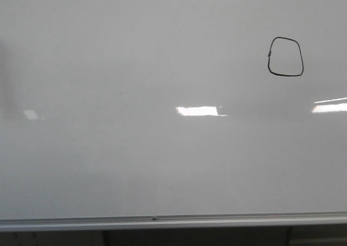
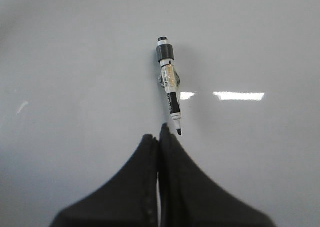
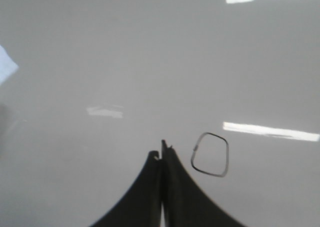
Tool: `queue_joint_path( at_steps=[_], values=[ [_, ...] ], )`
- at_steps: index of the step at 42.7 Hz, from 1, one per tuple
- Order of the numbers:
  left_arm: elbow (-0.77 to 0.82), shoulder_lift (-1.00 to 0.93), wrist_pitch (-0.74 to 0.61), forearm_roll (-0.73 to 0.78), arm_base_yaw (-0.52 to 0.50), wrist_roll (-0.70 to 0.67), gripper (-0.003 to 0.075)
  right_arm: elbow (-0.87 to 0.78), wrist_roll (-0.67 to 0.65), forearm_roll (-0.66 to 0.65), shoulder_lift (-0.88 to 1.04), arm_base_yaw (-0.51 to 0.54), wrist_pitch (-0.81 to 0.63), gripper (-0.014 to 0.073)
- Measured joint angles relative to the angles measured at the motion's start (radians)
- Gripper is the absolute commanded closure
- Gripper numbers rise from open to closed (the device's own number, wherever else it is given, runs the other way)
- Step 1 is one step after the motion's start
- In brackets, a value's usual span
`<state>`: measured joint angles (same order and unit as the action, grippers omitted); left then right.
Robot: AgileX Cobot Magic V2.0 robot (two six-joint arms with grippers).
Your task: Write number 0 on whiteboard
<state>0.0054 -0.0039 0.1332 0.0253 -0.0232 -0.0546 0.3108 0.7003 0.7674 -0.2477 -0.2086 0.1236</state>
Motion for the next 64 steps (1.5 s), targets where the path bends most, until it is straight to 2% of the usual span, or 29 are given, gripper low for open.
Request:
queue_joint_path(
  at_steps=[5, 11, 20, 24, 32, 64],
  values=[
    [0.0, 0.0, 0.0, 0.0, 0.0, 0.0, 0.074, -0.075, -0.074, -0.136, 0.069, 0.11, 0.077, 0.0663],
    [0.0, 0.0, 0.0, 0.0, 0.0, 0.0, 0.074, -0.177, -0.237, -0.322, 0.158, 0.193, 0.147, 0.0663],
    [0.0, 0.0, 0.0, 0.0, 0.0, 0.0, 0.074, -0.315, -0.477, -0.578, 0.249, 0.213, 0.137, 0.0663],
    [0.0, 0.0, 0.0, 0.0, 0.0, 0.0, 0.074, -0.338, -0.546, -0.643, 0.256, 0.213, 0.141, 0.0663],
    [0.0, 0.0, 0.0, 0.0, 0.0, 0.0, 0.074, -0.338, -0.583, -0.68, 0.258, 0.213, 0.145, 0.0663],
    [0.0, 0.0, 0.0, 0.0, 0.0, 0.0, 0.074, -0.338, -0.587, -0.685, 0.258, 0.214, 0.145, 0.0663]
  ],
)
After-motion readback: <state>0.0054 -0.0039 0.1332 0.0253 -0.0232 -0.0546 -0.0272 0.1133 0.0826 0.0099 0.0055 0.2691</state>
